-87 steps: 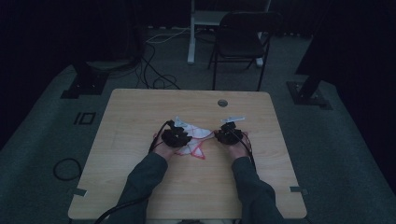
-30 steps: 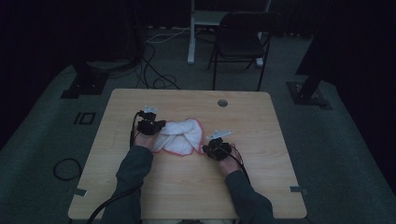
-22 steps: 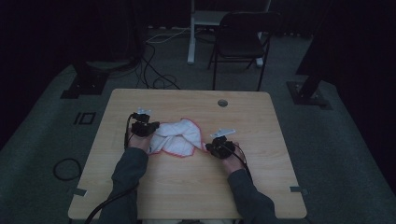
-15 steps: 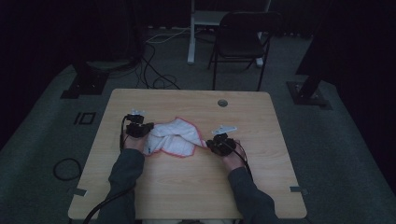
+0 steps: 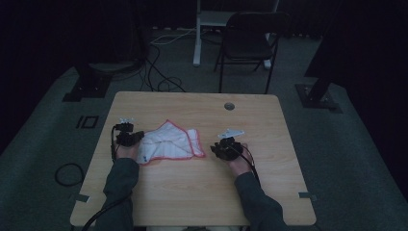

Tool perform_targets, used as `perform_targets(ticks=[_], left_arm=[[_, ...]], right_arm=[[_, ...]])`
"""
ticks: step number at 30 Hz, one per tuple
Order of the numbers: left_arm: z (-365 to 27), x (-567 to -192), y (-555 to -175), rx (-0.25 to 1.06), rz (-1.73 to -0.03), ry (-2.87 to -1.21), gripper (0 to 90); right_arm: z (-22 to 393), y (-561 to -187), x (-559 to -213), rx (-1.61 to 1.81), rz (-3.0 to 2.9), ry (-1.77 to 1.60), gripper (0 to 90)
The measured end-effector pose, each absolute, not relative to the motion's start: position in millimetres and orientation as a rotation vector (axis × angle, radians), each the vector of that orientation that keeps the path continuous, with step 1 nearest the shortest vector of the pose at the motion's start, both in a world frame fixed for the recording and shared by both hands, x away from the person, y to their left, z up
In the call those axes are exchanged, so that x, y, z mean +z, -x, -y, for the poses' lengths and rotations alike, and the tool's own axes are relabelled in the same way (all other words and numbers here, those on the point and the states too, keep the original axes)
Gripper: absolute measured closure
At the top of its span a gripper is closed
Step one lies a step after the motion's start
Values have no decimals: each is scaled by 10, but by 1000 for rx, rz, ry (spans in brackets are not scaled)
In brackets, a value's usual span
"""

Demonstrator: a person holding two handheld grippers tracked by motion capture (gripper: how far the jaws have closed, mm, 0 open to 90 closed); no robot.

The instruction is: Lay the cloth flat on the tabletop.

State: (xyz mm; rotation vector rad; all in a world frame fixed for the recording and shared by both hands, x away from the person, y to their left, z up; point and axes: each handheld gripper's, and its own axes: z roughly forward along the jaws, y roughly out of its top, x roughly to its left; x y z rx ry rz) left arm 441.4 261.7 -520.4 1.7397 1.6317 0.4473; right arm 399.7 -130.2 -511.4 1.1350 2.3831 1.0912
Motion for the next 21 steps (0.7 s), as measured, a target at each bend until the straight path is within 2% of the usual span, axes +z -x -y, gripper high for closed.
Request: perform_targets(ticks=[2,6,21], left_arm=[[-2621,-5174,-4391,466,-1630,-1732,808],[-2563,-5074,-4303,476,-1566,-1721,746],[-1727,-5125,-3903,407,-1286,-1908,763]], right_arm=[[1291,-3996,-5118,1095,-2385,-1133,718],[1263,-3988,-5124,1101,-2393,-1120,708],[1060,-3907,-5152,1115,-2451,-1015,729]])
